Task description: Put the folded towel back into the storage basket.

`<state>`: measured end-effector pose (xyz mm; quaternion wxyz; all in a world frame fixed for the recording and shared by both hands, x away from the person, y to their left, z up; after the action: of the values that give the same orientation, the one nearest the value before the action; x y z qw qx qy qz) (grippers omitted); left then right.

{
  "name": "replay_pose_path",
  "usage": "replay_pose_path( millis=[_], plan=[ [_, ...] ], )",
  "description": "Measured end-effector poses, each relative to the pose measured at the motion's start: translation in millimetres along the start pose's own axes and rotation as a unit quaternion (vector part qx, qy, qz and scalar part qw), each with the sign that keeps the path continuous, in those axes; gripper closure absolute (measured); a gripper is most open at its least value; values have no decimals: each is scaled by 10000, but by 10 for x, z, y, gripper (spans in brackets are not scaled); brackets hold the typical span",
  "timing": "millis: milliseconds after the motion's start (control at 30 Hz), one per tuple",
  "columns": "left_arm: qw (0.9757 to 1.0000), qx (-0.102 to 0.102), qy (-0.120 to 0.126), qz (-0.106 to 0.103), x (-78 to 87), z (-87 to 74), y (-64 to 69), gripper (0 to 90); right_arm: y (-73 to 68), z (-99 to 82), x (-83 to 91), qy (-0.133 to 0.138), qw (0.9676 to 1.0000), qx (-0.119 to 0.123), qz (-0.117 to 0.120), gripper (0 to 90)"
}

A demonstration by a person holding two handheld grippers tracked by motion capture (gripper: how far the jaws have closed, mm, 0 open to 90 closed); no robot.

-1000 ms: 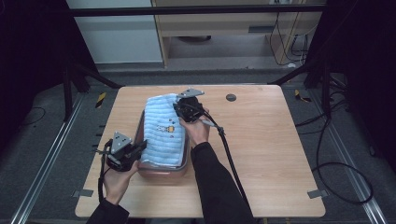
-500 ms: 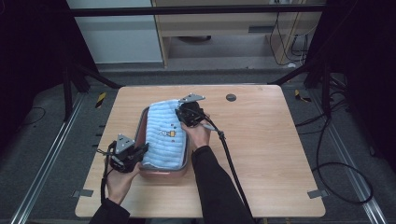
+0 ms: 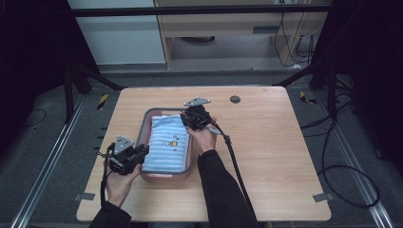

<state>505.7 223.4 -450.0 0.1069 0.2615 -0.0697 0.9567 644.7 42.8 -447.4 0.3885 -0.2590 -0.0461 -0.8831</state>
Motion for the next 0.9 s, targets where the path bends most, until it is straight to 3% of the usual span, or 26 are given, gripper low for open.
replay_pose_path(
  millis=[200,467,700,900],
  plan=[
    [9997,13,256,-1,108,96,-30,690,47,82,233,307,9995,36,-46,679],
    [9988,-24,469,-152,202,188,-25,607,211,89,716,718,9973,14,-180,574],
    [9989,-67,437,-168,182,174,-53,536,401,-84,1137,821,9960,-46,-350,487],
    [9989,-100,447,-135,156,165,-132,454,620,-379,1468,769,9954,-186,-545,408]
  ],
)
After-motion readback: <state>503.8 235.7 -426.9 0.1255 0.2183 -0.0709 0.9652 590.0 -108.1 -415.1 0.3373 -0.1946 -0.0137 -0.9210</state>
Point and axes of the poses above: each handheld gripper's, and its own axes: x roughly backward along the jaws, z roughly out of its top, y roughly to its right, the point moved 7 cm from there along -x, roughly forward along the jaws, and after that the axes turned 11 degrees about z, right-handed, at the moved point
